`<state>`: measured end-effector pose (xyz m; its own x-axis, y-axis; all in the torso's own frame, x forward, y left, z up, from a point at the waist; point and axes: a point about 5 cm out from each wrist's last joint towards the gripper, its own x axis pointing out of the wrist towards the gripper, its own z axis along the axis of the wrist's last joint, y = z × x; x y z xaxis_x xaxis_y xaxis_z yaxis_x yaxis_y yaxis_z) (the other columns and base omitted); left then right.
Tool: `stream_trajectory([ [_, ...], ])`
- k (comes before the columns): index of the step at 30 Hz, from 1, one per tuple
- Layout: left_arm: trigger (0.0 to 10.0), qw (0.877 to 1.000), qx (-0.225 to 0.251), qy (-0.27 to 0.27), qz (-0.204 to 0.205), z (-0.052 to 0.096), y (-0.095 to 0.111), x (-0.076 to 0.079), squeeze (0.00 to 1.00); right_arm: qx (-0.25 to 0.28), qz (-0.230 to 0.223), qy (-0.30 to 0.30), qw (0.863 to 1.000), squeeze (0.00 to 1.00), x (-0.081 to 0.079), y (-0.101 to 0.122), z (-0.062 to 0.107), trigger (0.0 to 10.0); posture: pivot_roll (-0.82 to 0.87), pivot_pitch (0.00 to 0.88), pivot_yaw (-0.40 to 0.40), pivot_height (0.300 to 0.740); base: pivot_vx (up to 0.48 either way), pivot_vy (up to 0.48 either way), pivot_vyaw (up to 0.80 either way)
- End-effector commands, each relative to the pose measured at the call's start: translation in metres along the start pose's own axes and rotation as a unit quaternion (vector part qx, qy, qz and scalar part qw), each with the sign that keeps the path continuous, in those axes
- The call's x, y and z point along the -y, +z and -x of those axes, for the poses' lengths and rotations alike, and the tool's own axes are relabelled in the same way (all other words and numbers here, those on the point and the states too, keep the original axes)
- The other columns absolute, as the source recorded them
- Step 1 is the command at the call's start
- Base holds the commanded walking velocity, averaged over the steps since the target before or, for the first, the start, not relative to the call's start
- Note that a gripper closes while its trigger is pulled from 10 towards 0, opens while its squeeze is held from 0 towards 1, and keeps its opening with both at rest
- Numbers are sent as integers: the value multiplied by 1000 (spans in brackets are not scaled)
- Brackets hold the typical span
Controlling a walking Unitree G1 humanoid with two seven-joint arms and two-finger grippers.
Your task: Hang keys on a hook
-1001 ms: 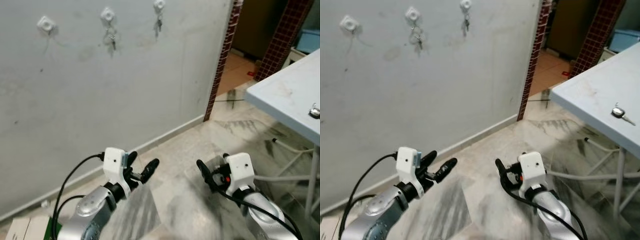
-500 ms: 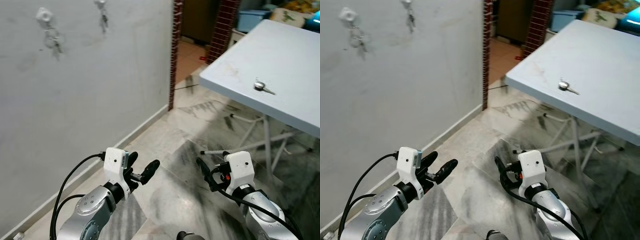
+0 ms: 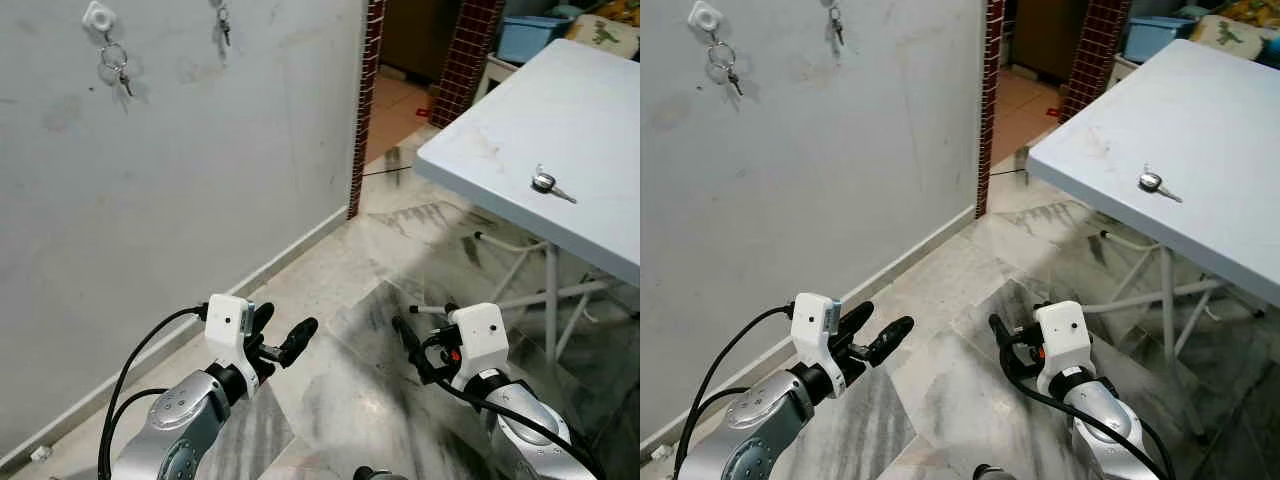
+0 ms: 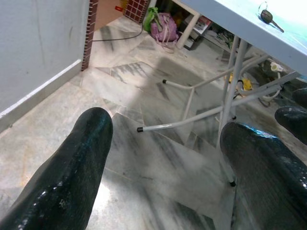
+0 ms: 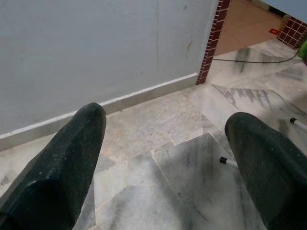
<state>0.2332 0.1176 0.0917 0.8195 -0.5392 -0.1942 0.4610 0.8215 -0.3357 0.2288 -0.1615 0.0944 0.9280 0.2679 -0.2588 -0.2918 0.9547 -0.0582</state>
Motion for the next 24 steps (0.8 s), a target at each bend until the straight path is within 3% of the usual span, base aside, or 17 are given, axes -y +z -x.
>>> stream_trajectory([
  [1,10000,1000,-9,-3,1,0,-3,0,0,3,2,5,1000,0,-2,2,1,10000,-114,103,43,740,292,0,0],
  [3,10000,1000,-10,-3,1,0,-3,0,0,2,3,5,1000,0,-2,2,1,10000,-114,103,43,740,296,0,0],
  [16,10000,1000,-12,-4,0,0,-3,-1,0,3,1,4,1000,0,-3,2,0,10000,-115,105,47,740,296,0,-690],
  [24,10000,1000,-14,-4,0,0,-3,-1,0,3,1,4,1000,0,-3,2,0,10000,-115,105,47,740,282,0,0],
])
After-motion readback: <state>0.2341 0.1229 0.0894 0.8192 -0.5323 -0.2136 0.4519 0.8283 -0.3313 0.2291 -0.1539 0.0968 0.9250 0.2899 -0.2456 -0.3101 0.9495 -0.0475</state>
